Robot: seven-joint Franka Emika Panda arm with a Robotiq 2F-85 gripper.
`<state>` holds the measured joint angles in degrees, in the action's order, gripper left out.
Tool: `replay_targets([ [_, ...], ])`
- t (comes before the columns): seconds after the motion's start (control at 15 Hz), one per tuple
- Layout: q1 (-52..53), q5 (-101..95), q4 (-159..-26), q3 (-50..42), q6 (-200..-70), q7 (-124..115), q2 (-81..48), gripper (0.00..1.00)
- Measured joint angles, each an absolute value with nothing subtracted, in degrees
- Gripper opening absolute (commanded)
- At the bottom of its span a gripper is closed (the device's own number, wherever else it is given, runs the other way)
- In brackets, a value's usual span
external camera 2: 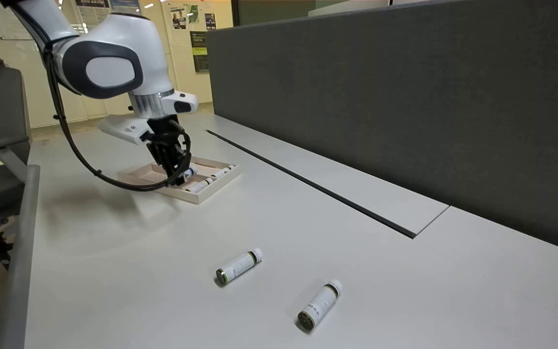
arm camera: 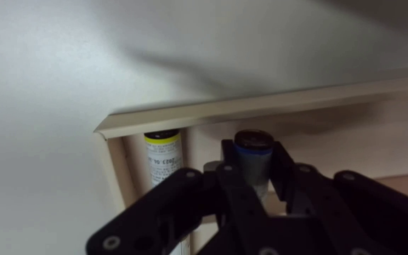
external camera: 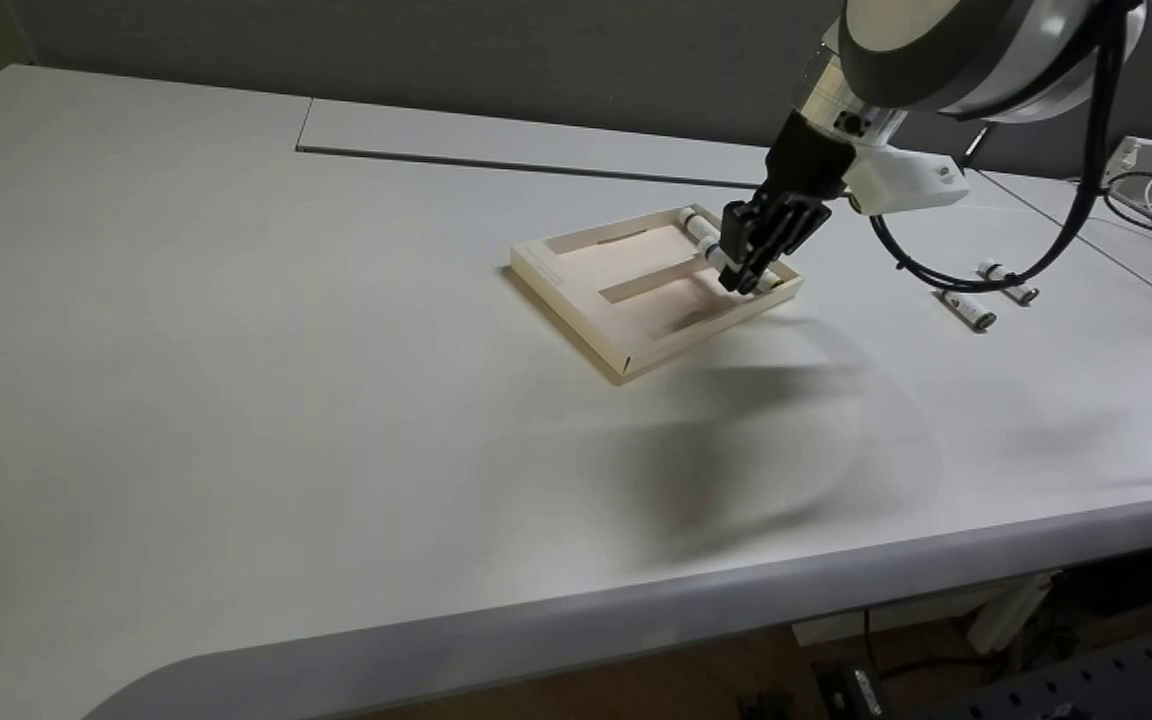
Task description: Pick up the objects and put them in the box
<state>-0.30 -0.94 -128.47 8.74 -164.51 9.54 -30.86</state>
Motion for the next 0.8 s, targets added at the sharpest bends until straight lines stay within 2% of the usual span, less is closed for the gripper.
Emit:
replay_targets([
  [0.8, -2.74, 1.51, -126.93, 10.34, -160.99, 11.34, -31.22, 0.07],
])
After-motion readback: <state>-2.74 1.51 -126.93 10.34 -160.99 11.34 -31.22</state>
